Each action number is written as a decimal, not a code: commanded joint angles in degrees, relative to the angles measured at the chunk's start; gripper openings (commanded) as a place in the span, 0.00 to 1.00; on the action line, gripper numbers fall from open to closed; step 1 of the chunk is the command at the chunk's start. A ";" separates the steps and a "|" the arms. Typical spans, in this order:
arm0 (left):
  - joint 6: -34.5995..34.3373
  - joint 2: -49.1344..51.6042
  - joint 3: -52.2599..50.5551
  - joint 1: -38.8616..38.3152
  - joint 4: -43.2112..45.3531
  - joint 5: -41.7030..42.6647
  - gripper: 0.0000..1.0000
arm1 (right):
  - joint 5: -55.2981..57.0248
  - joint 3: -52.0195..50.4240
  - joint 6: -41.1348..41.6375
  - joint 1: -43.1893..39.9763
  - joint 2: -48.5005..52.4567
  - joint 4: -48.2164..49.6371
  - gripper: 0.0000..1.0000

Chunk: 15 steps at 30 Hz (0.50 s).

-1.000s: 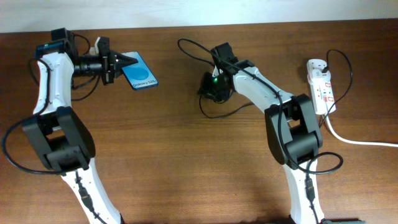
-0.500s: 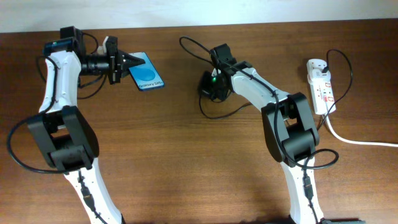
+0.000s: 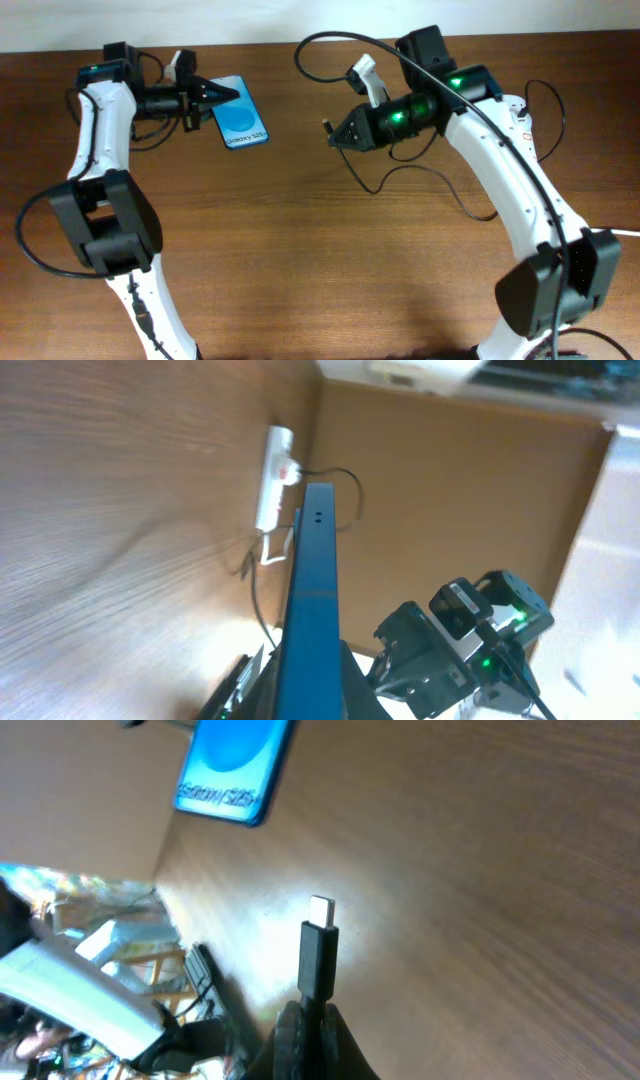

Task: Plug charger to phone and switch on socket
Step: 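Carry the cable plug with the right gripper toward the phone's bottom port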

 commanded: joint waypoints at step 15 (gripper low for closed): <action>5.75 -1.97 0.17 -9.20 6.62 12.17 0.00 | -1.53 -40.46 34.75 5.07 -25.42 41.07 0.04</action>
